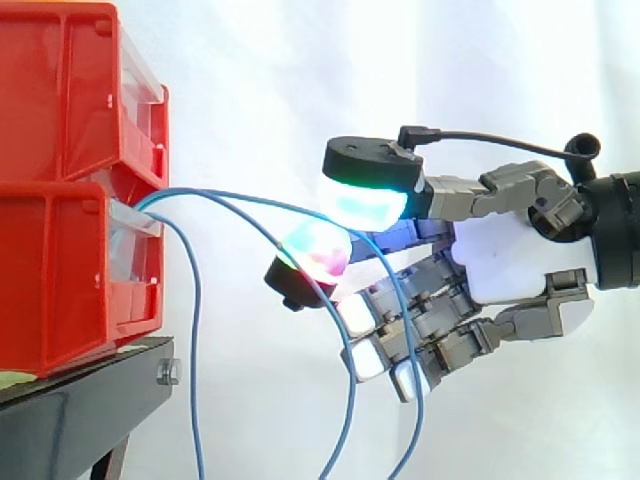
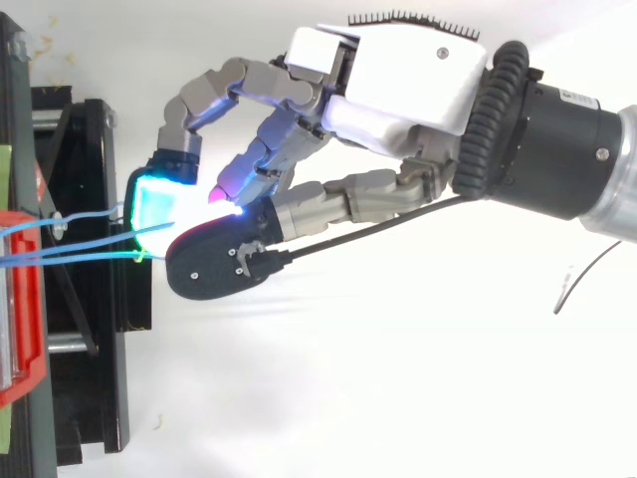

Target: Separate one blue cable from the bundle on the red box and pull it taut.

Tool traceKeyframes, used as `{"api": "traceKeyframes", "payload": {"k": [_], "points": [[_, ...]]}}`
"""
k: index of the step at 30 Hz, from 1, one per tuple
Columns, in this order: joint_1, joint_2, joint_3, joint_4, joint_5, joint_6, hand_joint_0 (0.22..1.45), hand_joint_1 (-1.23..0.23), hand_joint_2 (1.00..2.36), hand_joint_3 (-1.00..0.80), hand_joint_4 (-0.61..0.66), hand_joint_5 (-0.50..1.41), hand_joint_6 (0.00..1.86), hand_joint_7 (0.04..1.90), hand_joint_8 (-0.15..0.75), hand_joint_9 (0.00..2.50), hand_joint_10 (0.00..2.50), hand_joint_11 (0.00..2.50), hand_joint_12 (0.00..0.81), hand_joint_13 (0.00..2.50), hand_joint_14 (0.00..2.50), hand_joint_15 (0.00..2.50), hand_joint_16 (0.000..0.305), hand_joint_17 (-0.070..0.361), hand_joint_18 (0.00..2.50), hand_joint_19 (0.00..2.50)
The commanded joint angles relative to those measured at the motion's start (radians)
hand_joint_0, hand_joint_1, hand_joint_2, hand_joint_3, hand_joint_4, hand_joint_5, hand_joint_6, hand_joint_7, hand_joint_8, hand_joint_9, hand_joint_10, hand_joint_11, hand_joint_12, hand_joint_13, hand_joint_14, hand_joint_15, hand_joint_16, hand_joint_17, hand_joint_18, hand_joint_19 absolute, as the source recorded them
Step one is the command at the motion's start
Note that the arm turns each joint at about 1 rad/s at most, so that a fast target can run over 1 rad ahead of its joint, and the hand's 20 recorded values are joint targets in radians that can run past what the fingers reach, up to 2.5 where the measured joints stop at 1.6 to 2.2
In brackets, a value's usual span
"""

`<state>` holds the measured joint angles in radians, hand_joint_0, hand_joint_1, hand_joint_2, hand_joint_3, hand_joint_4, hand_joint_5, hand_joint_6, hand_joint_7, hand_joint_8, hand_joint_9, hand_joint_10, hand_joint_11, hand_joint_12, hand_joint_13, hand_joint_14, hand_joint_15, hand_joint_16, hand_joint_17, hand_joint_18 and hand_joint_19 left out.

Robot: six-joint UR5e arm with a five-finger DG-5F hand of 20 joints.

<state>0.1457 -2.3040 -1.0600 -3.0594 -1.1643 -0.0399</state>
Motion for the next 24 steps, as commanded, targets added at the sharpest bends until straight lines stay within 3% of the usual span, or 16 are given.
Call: {"api": "traceKeyframes", "payload": {"k": [1,6,12,19,24], "points": [[0.000,0.000,0.000,0.001,0.000,0.000,0.57,-0.73,1.00,-0.44,0.06,-0.06,0.91,0.90,0.284,1.05,0.02,0.45,0.397,0.92,0.02,0.56,0.053,0.120,0.86,0.67],[0.000,0.000,0.000,-0.004,-0.003,0.000,0.54,-0.61,1.00,-0.50,0.07,-0.06,0.90,0.91,0.291,1.07,0.02,0.44,0.409,0.92,0.02,0.56,0.055,0.125,0.87,0.68],[0.000,0.000,0.000,-0.004,-0.005,0.000,0.52,-0.56,1.00,-0.50,0.07,-0.06,0.90,0.90,0.300,1.07,0.02,0.42,0.423,0.93,0.02,0.56,0.058,0.130,0.87,0.68],[0.000,0.000,0.003,-0.006,-0.005,0.000,0.61,-0.83,1.01,-0.20,0.06,-0.03,0.91,0.92,0.311,1.12,0.02,0.43,0.423,0.99,0.02,0.56,0.060,0.134,0.99,0.63],[0.000,0.009,0.003,-0.012,-0.005,-0.005,0.63,-0.90,1.02,-0.12,0.05,-0.02,0.92,0.91,0.299,1.17,0.02,0.45,0.412,1.04,0.02,0.60,0.057,0.128,1.00,0.64]]}}
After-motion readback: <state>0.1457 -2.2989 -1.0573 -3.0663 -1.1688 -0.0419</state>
